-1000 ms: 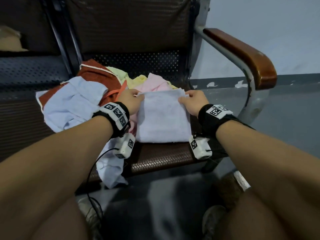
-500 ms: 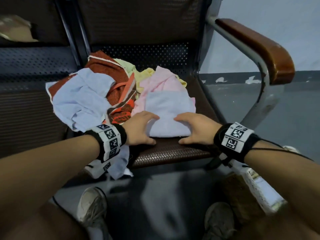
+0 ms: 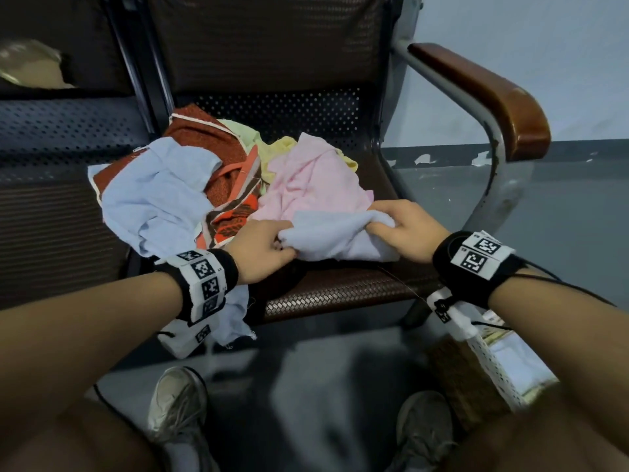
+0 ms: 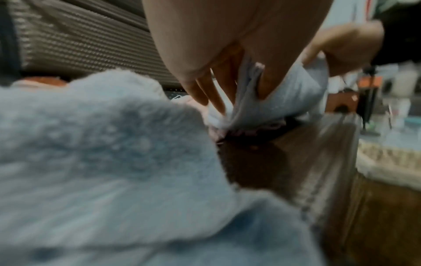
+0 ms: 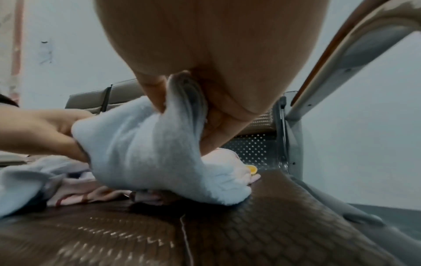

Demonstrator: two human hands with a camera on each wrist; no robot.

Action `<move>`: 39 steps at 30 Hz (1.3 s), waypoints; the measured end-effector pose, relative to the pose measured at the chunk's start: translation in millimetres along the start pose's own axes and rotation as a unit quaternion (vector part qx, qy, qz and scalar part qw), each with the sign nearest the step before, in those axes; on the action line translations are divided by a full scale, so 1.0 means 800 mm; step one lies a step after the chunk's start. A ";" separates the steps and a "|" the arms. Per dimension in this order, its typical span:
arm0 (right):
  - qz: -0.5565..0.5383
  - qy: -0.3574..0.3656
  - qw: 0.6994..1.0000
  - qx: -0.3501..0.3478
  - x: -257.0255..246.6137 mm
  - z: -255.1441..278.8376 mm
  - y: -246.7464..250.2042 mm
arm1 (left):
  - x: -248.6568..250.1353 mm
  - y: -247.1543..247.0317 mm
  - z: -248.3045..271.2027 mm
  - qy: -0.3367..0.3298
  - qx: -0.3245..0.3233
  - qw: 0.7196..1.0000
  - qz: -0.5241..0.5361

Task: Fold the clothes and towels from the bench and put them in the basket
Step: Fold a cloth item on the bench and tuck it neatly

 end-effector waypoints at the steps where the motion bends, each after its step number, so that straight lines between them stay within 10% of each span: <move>1: -0.030 -0.016 0.999 -0.008 0.008 0.001 -0.001 | -0.006 0.003 0.000 0.038 0.011 0.998 0.052; 6: -0.054 -0.065 0.993 -0.087 0.037 0.003 -0.028 | -0.034 0.001 -0.006 0.155 0.024 0.978 0.141; 11: -0.048 -0.135 0.989 0.021 0.063 -0.022 -0.020 | -0.061 -0.005 -0.018 0.202 0.059 0.973 0.097; 15: 0.054 -0.152 0.986 0.041 0.062 -0.034 -0.028 | -0.025 0.015 -0.025 0.090 0.144 0.985 0.014; 19: 0.070 -0.152 0.985 0.053 0.058 -0.038 -0.027 | -0.003 -0.038 -0.033 0.021 -0.032 0.997 -0.068; 25: 0.160 0.051 0.985 0.045 -0.020 -0.038 -0.027 | -0.030 -0.043 -0.041 0.059 -0.030 0.992 -0.107; 30: 0.269 0.042 0.962 -0.020 -0.016 -0.036 -0.060 | -0.007 -0.012 -0.049 0.056 0.042 0.996 -0.048; 39: -0.107 -0.031 0.993 0.033 0.012 0.005 0.040 | 0.102 0.038 -0.070 0.008 0.189 0.934 0.303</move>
Point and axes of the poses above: each hand's wrist, its own z-axis away from the middle knuckle, its own y-axis out of the back of the hand, x = y × z, the point moved 10 cm from there along -z, towards the middle knuckle, and after that the axes turned 9 degrees about z, right-handed, at the moved point
